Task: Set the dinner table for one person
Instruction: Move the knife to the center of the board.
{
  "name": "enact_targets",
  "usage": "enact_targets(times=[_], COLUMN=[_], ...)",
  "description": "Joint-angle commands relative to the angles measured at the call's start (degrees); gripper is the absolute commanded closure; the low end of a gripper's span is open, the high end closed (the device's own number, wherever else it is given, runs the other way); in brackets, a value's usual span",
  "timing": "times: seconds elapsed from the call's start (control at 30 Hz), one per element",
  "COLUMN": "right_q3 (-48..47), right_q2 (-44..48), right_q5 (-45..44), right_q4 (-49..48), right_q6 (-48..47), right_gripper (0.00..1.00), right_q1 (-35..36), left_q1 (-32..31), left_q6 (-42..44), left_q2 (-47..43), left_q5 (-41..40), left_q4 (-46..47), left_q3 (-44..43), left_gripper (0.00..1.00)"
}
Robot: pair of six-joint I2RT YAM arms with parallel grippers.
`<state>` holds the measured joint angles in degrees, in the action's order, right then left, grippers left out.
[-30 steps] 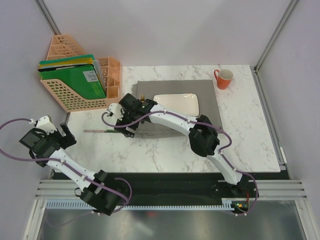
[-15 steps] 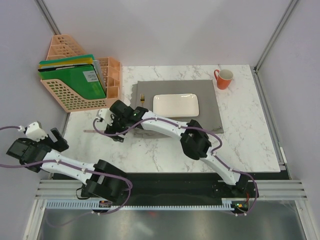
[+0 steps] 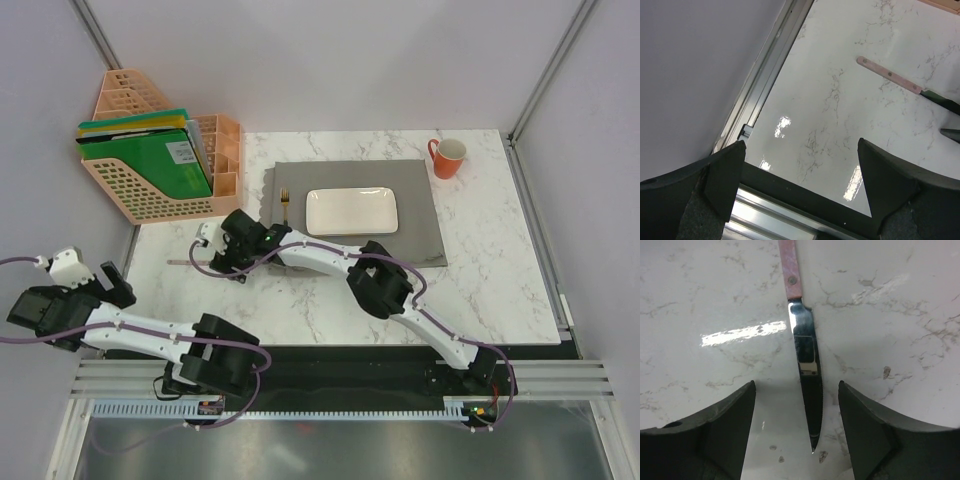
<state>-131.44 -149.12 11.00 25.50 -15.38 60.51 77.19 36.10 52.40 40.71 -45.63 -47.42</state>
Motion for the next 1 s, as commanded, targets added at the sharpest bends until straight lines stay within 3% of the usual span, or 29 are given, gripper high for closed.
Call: enact_targets(times=[0.0, 0.1, 0.2, 0.23, 0.33, 0.4, 0.43, 0.7, 0.97], right_q3=[0.9, 1.3, 1.9, 2.5, 4.1, 5.1, 6.4, 17.0, 39.6], right_q2=[-1.5, -1.9, -1.8, -1.6, -1.0, -0.2, 0.1, 7.4, 18.4], right_q5=[-1.3, -2.0, -1.9, -1.6, -1.0, -0.5, -0.2, 2.5, 6.4], right_q4=[-5.9, -7.2, -7.7, -7.8, -7.9, -7.9, -8.0, -8.2, -11.4], right_q6=[1.6, 1.5, 1.3, 1.3, 1.4, 1.3, 1.2, 1.3, 2.7], right_gripper=[0.26, 0.30, 0.46, 0.58, 0.77, 0.79, 0.86, 0.88, 0.92], right_q1=[0.2, 0.2, 0.3, 0.2, 0.2, 0.3, 0.3, 0.9, 2.2], left_q1=[0.7, 0.6, 0.7, 0.8, 0.6, 0.8, 0.7, 0.8, 0.6], left_q6=[3.4, 3.4, 3.3, 3.2, 3.0, 2.8, 2.7, 2.6, 2.2], left_q2=[-1.0, -0.7, -0.8, -0.7, 0.1, 0.6, 0.9, 2.0, 5.2], left_q5=[2.1, 1.8, 1.9, 1.8, 1.9, 2.4, 2.4, 3.9, 6.5], left_q4=[-1.0, -1.0, -1.0, -1.0, -0.9, -0.9, -0.8, -0.2, -0.2], left_q3=[-0.2, -0.3, -0.5, -0.6, -0.7, -0.8, -0.9, -2.2, -5.3], left_gripper=[0.00, 0.00, 0.00, 0.00, 0.00, 0.00, 0.00, 0.00, 0.00])
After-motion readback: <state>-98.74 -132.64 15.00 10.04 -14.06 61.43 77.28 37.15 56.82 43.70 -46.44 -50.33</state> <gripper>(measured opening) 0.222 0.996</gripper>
